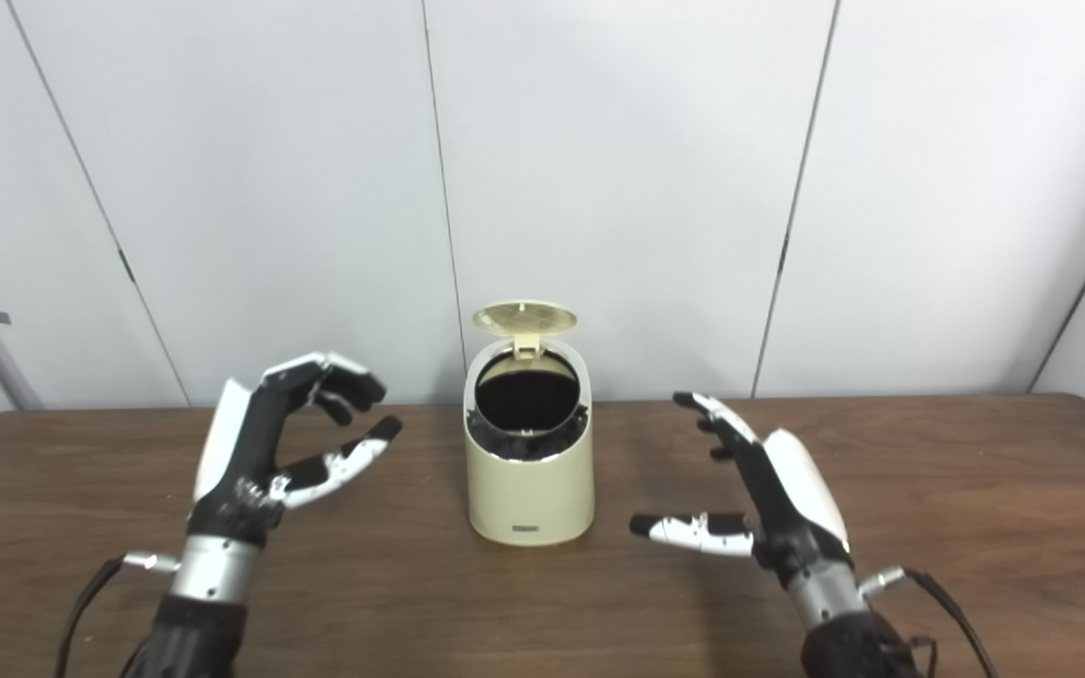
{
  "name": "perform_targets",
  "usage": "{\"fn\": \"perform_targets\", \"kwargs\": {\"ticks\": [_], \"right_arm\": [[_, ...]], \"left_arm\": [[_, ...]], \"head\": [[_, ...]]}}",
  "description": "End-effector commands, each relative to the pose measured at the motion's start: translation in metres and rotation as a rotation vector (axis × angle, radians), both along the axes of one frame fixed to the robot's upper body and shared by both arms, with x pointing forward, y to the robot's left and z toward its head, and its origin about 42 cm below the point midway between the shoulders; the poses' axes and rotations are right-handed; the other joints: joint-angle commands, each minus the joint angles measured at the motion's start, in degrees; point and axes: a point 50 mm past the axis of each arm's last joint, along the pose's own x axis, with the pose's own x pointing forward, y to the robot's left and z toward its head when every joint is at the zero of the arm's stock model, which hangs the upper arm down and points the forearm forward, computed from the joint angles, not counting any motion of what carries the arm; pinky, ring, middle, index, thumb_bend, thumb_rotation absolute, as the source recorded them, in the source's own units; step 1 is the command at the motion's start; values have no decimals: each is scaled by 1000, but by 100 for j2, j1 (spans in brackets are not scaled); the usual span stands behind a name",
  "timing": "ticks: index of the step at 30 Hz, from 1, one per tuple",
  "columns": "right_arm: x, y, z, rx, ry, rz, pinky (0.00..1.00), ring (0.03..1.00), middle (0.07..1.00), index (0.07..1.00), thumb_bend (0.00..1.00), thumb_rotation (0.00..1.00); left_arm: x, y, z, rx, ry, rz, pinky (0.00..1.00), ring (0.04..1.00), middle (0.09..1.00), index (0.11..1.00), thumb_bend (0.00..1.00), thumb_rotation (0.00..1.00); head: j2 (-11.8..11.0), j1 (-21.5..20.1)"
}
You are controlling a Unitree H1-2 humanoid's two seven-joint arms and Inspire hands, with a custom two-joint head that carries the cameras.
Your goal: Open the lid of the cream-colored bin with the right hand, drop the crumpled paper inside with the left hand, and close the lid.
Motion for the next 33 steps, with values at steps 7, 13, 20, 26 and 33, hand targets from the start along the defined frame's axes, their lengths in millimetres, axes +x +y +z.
{"fn": "perform_targets", "kwargs": {"ticks": [7, 13, 20, 26, 33], "right_arm": [[23, 9, 55, -46, -190, 61, 864, 951, 930, 850, 688, 433], [35, 20, 86, -48, -249, 127, 823, 919, 911, 863, 648, 384], [49, 30, 112, -103, -278, 135, 772, 882, 896, 847, 644, 406], [56, 36, 125, -141, -286, 142, 683, 817, 881, 848, 632, 427], [59, 42, 135, -159, -261, 151, 667, 817, 881, 854, 640, 390]], "left_arm": [[-14, 24, -8, 0, 64, -24, 531, 631, 700, 753, 610, 140], [-22, 26, -27, -16, 150, -20, 550, 653, 714, 755, 617, 115], [-28, 27, -52, -15, 225, -22, 547, 645, 706, 751, 598, 112], [-28, 27, -65, 2, 263, -7, 539, 636, 696, 742, 591, 114], [-30, 29, -77, -8, 294, -7, 546, 638, 696, 745, 580, 63]], "head": [[-56, -19], [-85, -33], [-119, -38], [-148, -16], [-158, 2]]}}
